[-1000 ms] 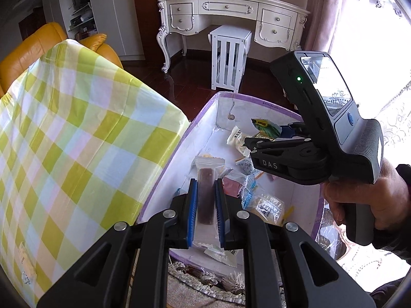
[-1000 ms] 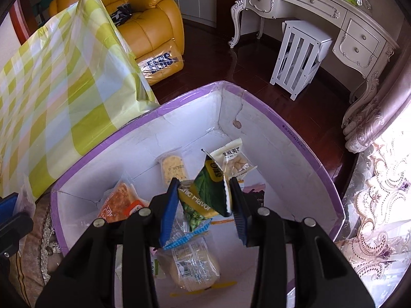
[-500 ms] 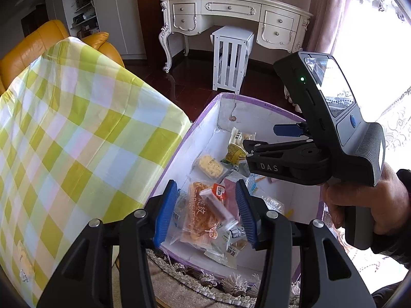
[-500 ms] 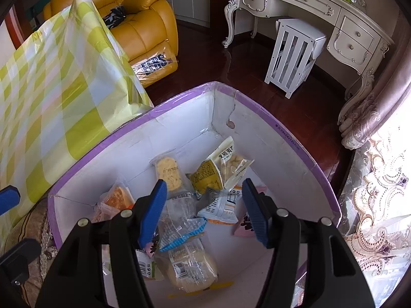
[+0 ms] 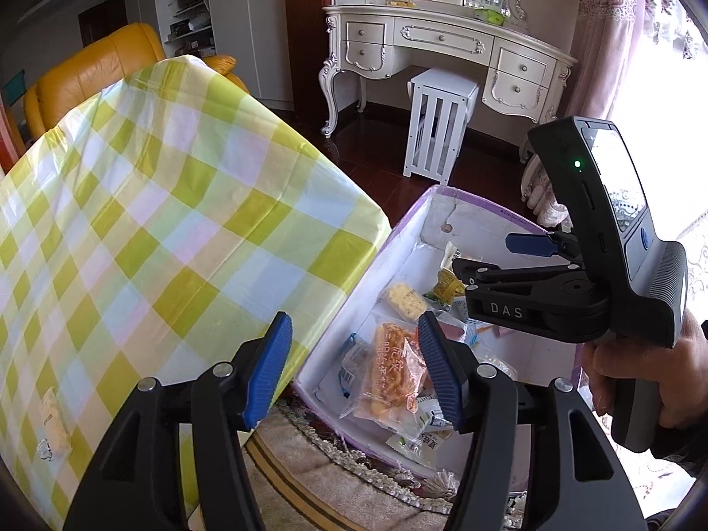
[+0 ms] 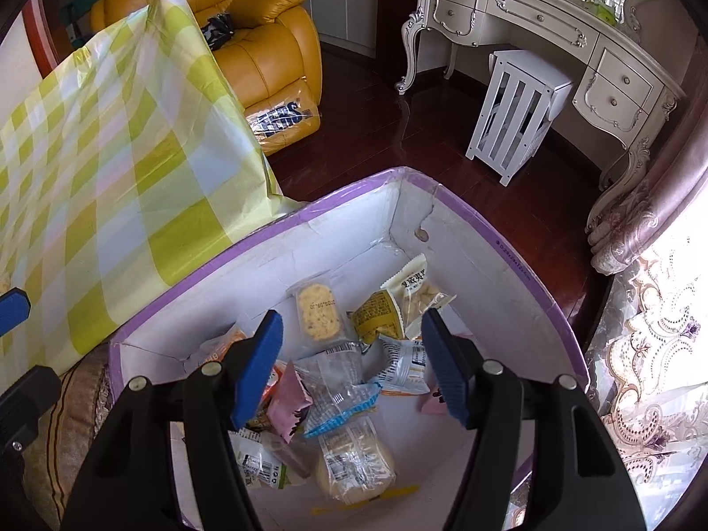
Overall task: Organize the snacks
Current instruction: 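Open both tools above the white box to drop the snacks, then move back to the table and grasp the white-blue wrapped roll with the left tool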
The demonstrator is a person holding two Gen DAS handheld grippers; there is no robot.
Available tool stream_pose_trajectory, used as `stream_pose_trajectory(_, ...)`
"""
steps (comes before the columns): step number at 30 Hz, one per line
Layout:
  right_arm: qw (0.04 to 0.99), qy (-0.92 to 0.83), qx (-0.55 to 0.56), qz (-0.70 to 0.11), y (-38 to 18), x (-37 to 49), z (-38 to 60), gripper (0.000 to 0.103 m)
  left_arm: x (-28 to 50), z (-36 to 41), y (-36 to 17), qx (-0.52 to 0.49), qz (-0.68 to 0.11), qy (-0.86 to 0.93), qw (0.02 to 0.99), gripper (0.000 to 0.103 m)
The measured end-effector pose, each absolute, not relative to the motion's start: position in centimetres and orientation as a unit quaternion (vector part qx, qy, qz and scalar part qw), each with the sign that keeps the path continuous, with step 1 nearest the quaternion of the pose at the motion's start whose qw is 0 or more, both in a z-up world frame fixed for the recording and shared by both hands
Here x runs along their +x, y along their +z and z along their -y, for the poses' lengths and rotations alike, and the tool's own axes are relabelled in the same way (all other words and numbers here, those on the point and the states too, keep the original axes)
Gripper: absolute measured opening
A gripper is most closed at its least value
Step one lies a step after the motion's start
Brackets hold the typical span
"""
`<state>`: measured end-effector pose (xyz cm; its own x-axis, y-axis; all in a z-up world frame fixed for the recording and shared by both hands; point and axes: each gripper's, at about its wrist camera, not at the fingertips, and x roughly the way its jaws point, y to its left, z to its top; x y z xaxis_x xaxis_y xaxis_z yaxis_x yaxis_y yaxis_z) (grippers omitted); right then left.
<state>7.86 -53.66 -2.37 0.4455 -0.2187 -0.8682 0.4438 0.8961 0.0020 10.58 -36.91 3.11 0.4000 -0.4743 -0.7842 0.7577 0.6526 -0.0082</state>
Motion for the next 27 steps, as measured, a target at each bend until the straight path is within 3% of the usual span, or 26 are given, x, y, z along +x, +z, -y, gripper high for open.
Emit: stream_pose_trajectory(27, 0.869, -0.122, 0.059, -0.475, 1.6, 12.5, 43.9, 0.070, 15.3, 25.6, 6.7, 0.070, -0.385, -0.288, 0.874, 0.069)
